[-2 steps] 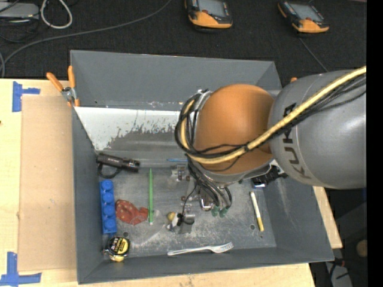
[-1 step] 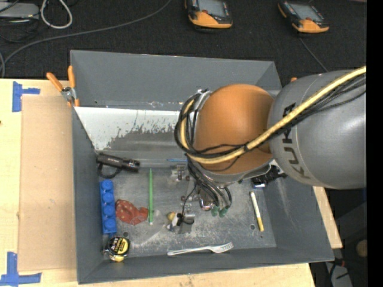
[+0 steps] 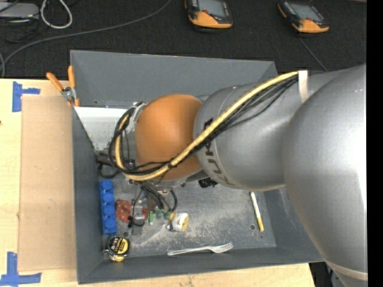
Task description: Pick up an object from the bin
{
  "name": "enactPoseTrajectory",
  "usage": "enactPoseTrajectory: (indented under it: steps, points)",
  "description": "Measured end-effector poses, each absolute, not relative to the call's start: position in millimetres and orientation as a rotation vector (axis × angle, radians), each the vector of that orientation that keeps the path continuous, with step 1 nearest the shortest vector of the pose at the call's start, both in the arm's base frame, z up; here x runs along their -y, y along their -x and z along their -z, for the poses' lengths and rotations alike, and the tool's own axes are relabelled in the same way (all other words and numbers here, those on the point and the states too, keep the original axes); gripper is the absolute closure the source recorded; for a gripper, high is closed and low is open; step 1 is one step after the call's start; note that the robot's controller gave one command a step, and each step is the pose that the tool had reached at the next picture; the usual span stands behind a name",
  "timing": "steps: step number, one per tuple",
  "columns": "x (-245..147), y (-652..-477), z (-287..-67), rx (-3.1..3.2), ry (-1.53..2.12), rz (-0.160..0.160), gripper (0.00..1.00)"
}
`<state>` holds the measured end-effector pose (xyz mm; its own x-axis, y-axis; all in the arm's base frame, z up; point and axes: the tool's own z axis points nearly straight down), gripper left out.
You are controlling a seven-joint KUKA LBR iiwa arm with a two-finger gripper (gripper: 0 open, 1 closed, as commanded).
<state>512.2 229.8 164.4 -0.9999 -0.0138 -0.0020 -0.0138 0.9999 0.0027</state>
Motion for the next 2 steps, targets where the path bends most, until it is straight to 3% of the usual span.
enactPoseTrajectory:
  steps: [1, 2]
  points:
    - [-253.7, -513.8, -144.1, -3.138, 0.156, -0.002, 0.00]
    - [-232.1, -520.8, -204.3, -3.143, 0.124, 0.001, 0.00]
